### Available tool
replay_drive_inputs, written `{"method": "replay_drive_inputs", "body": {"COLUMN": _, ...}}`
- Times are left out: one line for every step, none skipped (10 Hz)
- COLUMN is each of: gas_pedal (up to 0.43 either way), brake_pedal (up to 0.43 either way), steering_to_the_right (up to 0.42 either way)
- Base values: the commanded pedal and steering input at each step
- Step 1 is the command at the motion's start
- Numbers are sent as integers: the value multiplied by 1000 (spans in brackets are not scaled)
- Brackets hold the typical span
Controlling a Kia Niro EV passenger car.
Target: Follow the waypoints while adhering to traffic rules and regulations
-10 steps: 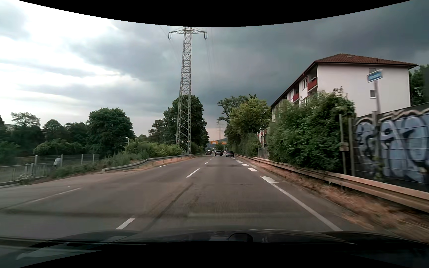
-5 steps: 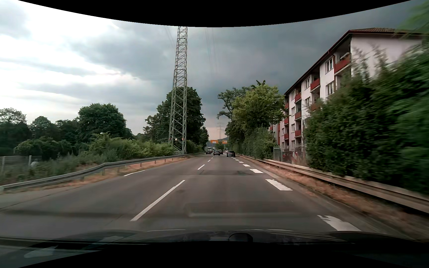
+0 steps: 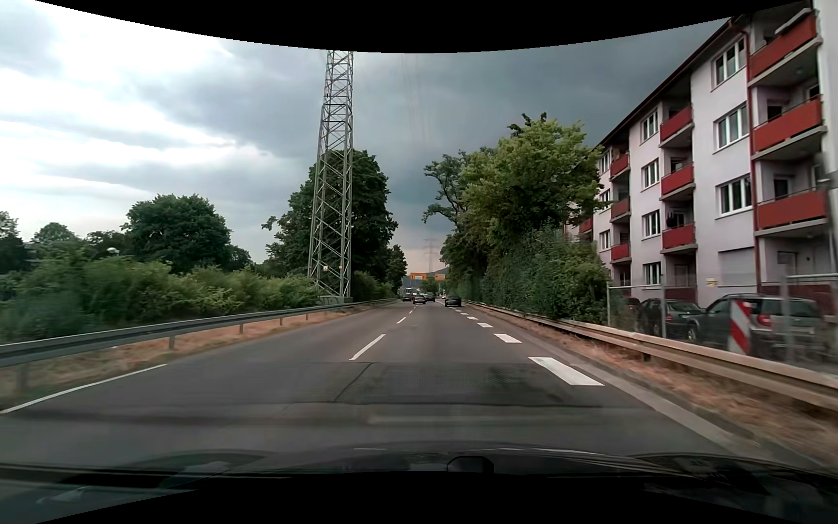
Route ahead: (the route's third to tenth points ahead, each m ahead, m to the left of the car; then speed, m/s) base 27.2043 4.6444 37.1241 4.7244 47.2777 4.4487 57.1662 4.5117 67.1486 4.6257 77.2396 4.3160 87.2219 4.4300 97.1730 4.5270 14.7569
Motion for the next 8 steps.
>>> {"method": "replay_drive_inputs", "body": {"gas_pedal": 130, "brake_pedal": 0, "steering_to_the_right": -1}}
{"method": "replay_drive_inputs", "body": {"gas_pedal": 130, "brake_pedal": 0, "steering_to_the_right": -1}}
{"method": "replay_drive_inputs", "body": {"gas_pedal": 130, "brake_pedal": 0, "steering_to_the_right": 0}}
{"method": "replay_drive_inputs", "body": {"gas_pedal": 130, "brake_pedal": 0, "steering_to_the_right": 0}}
{"method": "replay_drive_inputs", "body": {"gas_pedal": 130, "brake_pedal": 0, "steering_to_the_right": 0}}
{"method": "replay_drive_inputs", "body": {"gas_pedal": 130, "brake_pedal": 0, "steering_to_the_right": 0}}
{"method": "replay_drive_inputs", "body": {"gas_pedal": 130, "brake_pedal": 0, "steering_to_the_right": 0}}
{"method": "replay_drive_inputs", "body": {"gas_pedal": 138, "brake_pedal": 0, "steering_to_the_right": 0}}
